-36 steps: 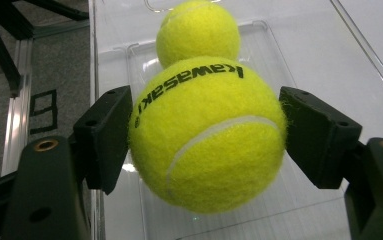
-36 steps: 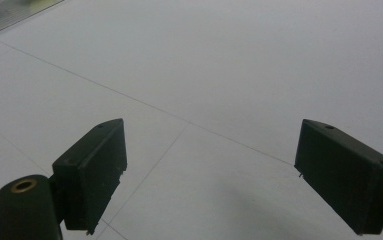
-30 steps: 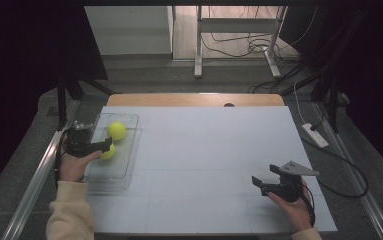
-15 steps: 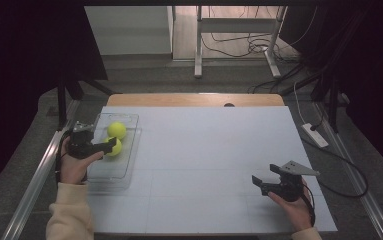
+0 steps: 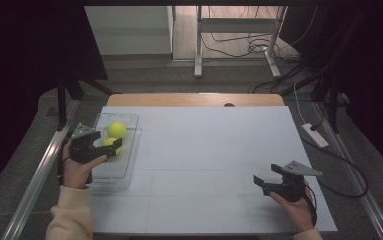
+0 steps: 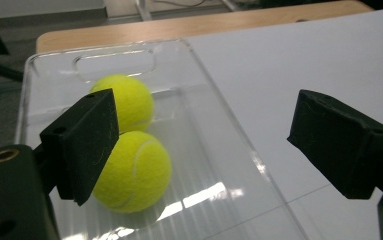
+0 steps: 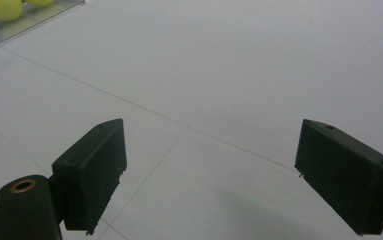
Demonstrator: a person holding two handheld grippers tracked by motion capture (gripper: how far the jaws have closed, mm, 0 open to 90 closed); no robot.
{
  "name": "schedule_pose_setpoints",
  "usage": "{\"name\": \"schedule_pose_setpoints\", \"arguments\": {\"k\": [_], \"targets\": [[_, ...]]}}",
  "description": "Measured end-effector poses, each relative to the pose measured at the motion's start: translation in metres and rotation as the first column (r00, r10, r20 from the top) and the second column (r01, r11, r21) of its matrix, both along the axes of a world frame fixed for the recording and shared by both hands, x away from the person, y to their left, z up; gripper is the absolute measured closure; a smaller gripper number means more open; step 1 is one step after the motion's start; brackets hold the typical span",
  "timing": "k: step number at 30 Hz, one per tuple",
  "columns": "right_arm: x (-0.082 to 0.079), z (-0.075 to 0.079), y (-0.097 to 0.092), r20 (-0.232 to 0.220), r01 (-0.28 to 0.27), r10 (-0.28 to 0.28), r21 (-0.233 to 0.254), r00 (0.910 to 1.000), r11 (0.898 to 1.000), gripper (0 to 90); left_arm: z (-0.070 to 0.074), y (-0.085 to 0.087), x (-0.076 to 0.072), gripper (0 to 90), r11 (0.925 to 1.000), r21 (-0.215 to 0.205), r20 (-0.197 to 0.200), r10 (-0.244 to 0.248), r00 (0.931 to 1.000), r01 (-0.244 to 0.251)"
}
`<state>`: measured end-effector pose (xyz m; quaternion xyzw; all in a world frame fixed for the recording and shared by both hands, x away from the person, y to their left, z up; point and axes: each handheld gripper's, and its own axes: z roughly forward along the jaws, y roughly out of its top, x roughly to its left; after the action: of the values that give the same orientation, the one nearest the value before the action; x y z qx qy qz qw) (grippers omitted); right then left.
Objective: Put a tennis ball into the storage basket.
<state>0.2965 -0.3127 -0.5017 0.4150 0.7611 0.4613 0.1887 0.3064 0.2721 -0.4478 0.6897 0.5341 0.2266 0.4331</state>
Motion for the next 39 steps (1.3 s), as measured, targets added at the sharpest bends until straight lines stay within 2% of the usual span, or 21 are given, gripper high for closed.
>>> {"name": "schedule_pose_setpoints", "arguments": {"k": [1,3,8,17,23,24,25,26,28,32,34,39], "targets": [[0.000,0.000,0.000,0.000,0.000,0.000,0.000,1.0000,1.000,13.0,0.000,0.000,0.000,13.5,1.0000,0.000,0.000,0.000,1.0000,0.000],[0.000,0.000,-0.002,0.000,0.007,-0.007,0.009,1.0000,1.000,13.0,0.000,-0.004,-0.004,13.5,0.9991,-0.019,0.013,-0.038,0.9992,0.038],[0.001,0.000,0.000,0.002,0.003,-0.003,0.002,1.0000,1.000,13.0,-0.003,-0.013,-0.011,13.4,0.9958,-0.032,0.024,-0.085,0.9961,0.086],[-0.001,0.003,-0.002,0.010,0.003,-0.003,0.011,0.9999,1.000,12.9,-0.011,-0.028,-0.025,13.3,0.9888,-0.051,0.036,-0.138,0.9897,0.140],[-0.001,0.004,-0.003,0.015,0.004,-0.005,0.021,0.9999,1.000,12.9,-0.020,-0.046,-0.037,13.2,0.9793,-0.032,0.038,-0.199,0.9793,0.200],[-0.001,0.004,-0.003,0.016,0.004,-0.005,0.021,0.9999,1.000,12.9,-0.020,-0.046,-0.037,13.2,0.9793,-0.032,0.038,-0.199,0.9793,0.200],[-0.001,0.004,-0.003,0.016,0.004,-0.004,0.022,0.9999,1.000,12.9,-0.023,-0.051,-0.040,13.2,0.9731,-0.022,0.032,-0.229,0.9730,0.229],[-0.001,0.004,-0.003,0.016,0.004,-0.004,0.022,0.9999,1.000,12.9,-0.023,-0.051,-0.040,13.1,0.9731,-0.022,0.032,-0.229,0.9730,0.229],[0.000,0.004,-0.004,0.012,0.005,-0.005,0.020,0.9999,1.000,12.9,-0.026,-0.056,-0.043,13.1,0.9688,-0.012,0.025,-0.247,0.9686,0.248],[0.001,0.003,-0.004,0.010,0.005,-0.005,0.020,0.9999,1.000,12.8,-0.031,-0.061,-0.047,13.0,0.9663,0.001,0.023,-0.258,0.9660,0.258],[0.001,0.003,-0.004,0.009,0.001,-0.001,0.020,1.0000,1.000,12.7,-0.033,-0.063,-0.049,13.0,0.9658,0.029,0.021,-0.258,0.9659,0.258],[0.001,0.002,-0.006,0.012,0.000,-0.001,0.028,0.9999,1.000,12.7,-0.037,-0.066,-0.051,13.0,0.9624,0.051,0.014,-0.268,0.9634,0.267]]}}
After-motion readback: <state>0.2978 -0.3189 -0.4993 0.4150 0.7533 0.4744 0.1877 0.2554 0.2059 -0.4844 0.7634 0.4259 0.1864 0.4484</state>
